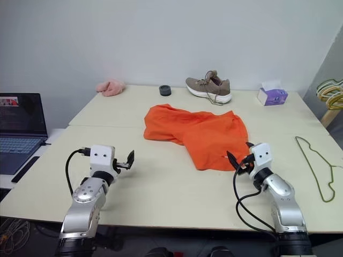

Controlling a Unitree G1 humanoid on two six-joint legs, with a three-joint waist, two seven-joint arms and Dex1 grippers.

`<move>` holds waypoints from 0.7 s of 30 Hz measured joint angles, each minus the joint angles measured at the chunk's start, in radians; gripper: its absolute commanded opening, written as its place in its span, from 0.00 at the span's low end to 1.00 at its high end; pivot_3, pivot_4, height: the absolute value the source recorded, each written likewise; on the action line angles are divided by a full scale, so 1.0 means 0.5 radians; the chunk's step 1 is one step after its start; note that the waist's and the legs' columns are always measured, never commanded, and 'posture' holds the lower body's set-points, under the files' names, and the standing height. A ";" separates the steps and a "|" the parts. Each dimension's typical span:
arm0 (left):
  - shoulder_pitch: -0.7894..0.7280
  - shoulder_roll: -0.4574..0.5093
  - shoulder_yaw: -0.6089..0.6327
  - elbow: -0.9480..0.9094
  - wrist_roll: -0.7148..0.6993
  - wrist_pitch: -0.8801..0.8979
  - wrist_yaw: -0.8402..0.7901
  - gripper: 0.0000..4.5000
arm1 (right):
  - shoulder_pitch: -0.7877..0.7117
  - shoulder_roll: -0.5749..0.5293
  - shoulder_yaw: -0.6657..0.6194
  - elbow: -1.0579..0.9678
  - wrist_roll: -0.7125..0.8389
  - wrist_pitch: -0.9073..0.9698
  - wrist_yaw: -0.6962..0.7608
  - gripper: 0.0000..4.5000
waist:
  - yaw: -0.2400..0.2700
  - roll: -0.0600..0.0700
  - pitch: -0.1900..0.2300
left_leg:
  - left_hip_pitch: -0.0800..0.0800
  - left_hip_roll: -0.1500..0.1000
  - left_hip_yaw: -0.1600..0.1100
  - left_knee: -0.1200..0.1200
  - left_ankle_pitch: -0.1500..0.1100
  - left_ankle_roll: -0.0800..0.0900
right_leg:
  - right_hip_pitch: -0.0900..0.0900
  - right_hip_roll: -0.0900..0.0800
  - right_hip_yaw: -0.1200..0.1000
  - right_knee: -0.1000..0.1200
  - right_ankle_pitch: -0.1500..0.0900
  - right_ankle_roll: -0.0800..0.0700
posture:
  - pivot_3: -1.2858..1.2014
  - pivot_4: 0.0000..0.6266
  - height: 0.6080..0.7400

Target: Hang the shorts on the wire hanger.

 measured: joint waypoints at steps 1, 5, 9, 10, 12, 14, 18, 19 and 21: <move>0.000 0.001 0.000 0.000 0.004 0.000 0.001 1.00 | -0.002 0.001 0.000 0.000 0.000 0.000 0.000 0.99 | 0.000 0.000 0.000 | 0.000 0.000 0.000 0.000 0.000 0.000 | 0.000 0.000 0.000 0.000 0.000 0.000 | 0.52 0.00 1.00; 0.001 0.007 -0.001 0.000 0.017 -0.005 -0.001 1.00 | -0.008 0.001 0.002 0.000 0.000 0.000 0.001 0.99 | 0.001 0.000 0.000 | 0.000 0.000 0.000 0.000 0.000 0.000 | 0.000 0.000 0.000 0.000 0.000 0.000 | 0.52 0.00 1.00; 0.013 0.007 -0.008 -0.009 0.022 -0.004 -0.009 1.00 | -0.008 0.001 0.002 0.000 0.000 0.001 0.004 0.99 | 0.001 0.000 0.000 | 0.000 0.000 0.000 0.000 0.000 0.000 | 0.000 0.000 0.000 0.000 0.000 0.000 | 0.52 0.00 1.00; 0.015 0.008 -0.014 -0.011 0.025 -0.004 -0.011 1.00 | -0.008 0.000 0.002 0.000 0.000 0.002 0.005 0.99 | 0.001 0.000 0.000 | 0.000 0.000 0.000 0.000 0.000 0.000 | 0.000 0.000 0.000 0.000 0.000 0.000 | 0.52 0.00 1.00; 0.016 0.011 -0.035 -0.014 0.027 -0.004 -0.021 1.00 | -0.008 -0.005 0.002 0.000 0.000 0.002 0.012 0.99 | 0.001 0.000 0.000 | 0.000 0.000 0.000 0.000 0.000 0.000 | 0.000 0.000 0.000 0.000 0.000 0.000 | 0.51 0.00 1.00; 0.018 0.025 -0.069 -0.035 0.026 -0.004 -0.064 1.00 | -0.008 -0.022 0.002 0.000 0.006 0.005 0.043 0.99 | 0.000 0.000 0.000 | 0.000 0.000 0.000 0.000 0.000 0.000 | 0.000 0.000 0.000 0.000 0.000 0.000 | 0.51 0.00 1.00; 0.018 0.031 -0.098 -0.062 -0.007 -0.005 -0.138 1.00 | -0.008 -0.059 0.006 -0.027 0.027 0.062 0.128 0.99 | 0.000 0.000 0.000 | 0.000 0.000 0.000 0.000 0.000 0.000 | 0.000 0.000 0.000 0.000 0.000 0.000 | 0.51 0.00 1.00; 0.018 0.030 -0.097 -0.062 -0.013 -0.004 -0.141 1.00 | -0.008 -0.059 0.006 -0.033 0.031 0.070 0.137 0.99 | -0.001 0.000 0.000 | 0.000 0.000 0.000 0.000 0.000 0.000 | 0.000 0.000 0.000 0.000 0.000 0.000 | 0.51 0.00 1.00; 0.018 0.030 -0.097 -0.062 -0.037 -0.004 -0.154 1.00 | -0.008 -0.076 0.014 -0.049 0.037 0.093 0.164 0.99 | -0.003 0.000 0.000 | 0.000 0.000 0.000 0.000 0.000 0.000 | 0.000 0.000 0.000 0.000 0.000 0.000 | 0.51 0.00 1.00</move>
